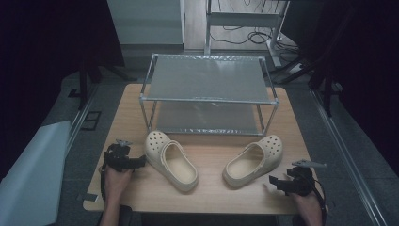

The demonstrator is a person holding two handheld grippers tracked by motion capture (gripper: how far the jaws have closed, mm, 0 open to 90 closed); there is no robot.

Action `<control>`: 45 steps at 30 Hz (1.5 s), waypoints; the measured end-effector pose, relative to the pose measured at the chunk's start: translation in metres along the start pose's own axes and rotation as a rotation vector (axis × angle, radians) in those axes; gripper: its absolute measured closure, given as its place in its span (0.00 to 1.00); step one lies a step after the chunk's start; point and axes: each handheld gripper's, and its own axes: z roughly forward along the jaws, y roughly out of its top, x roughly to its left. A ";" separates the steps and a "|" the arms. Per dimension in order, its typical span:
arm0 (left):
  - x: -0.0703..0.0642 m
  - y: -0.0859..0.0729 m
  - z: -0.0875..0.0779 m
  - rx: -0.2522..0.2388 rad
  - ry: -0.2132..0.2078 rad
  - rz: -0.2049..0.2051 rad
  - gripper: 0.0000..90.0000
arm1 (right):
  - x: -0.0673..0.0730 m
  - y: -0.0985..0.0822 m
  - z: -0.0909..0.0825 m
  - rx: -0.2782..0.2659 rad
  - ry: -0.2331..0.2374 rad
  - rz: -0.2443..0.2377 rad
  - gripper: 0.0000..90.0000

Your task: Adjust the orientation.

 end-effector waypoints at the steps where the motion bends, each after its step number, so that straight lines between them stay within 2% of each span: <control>1: -0.002 0.003 0.002 0.000 -0.001 0.006 0.00 | 0.000 0.000 0.000 0.001 0.001 0.000 0.11; 9: -0.024 0.027 0.020 -0.002 -0.041 0.066 0.02 | 0.000 0.000 0.001 0.003 0.002 0.000 0.11; 12: -0.030 0.031 0.020 0.005 -0.046 0.078 0.02 | -0.001 0.000 0.000 -0.001 0.002 0.004 0.11; 18: -0.032 0.020 -0.010 -0.028 -0.121 0.055 0.01 | -0.002 -0.001 -0.001 -0.010 0.009 0.014 0.11; 24: -0.040 0.004 -0.040 -0.071 -0.173 0.042 0.03 | -0.001 -0.001 -0.002 -0.014 0.008 0.012 0.11; 29: -0.056 -0.003 -0.059 -0.094 -0.208 0.058 0.01 | -0.001 -0.001 -0.002 -0.015 0.009 0.014 0.11; 32: -0.067 -0.002 -0.068 -0.122 -0.238 0.063 0.00 | -0.001 -0.001 -0.003 -0.011 0.011 0.010 0.11; 34: -0.075 0.001 -0.071 -0.125 -0.258 0.082 0.00 | -0.001 -0.001 -0.003 -0.012 0.012 0.009 0.11; 36: -0.086 0.003 -0.070 -0.119 -0.273 0.109 0.00 | -0.001 -0.001 -0.003 -0.015 0.011 0.012 0.11; 39: -0.101 0.005 -0.065 -0.099 -0.274 0.145 0.00 | -0.001 -0.001 -0.002 -0.012 0.011 0.011 0.12; 42: -0.113 0.005 -0.054 -0.069 -0.249 0.174 0.00 | -0.001 -0.001 -0.002 -0.011 0.013 0.010 0.13; 45: -0.118 0.004 -0.046 -0.041 -0.238 0.186 0.00 | -0.001 -0.001 -0.002 -0.009 0.014 0.008 0.14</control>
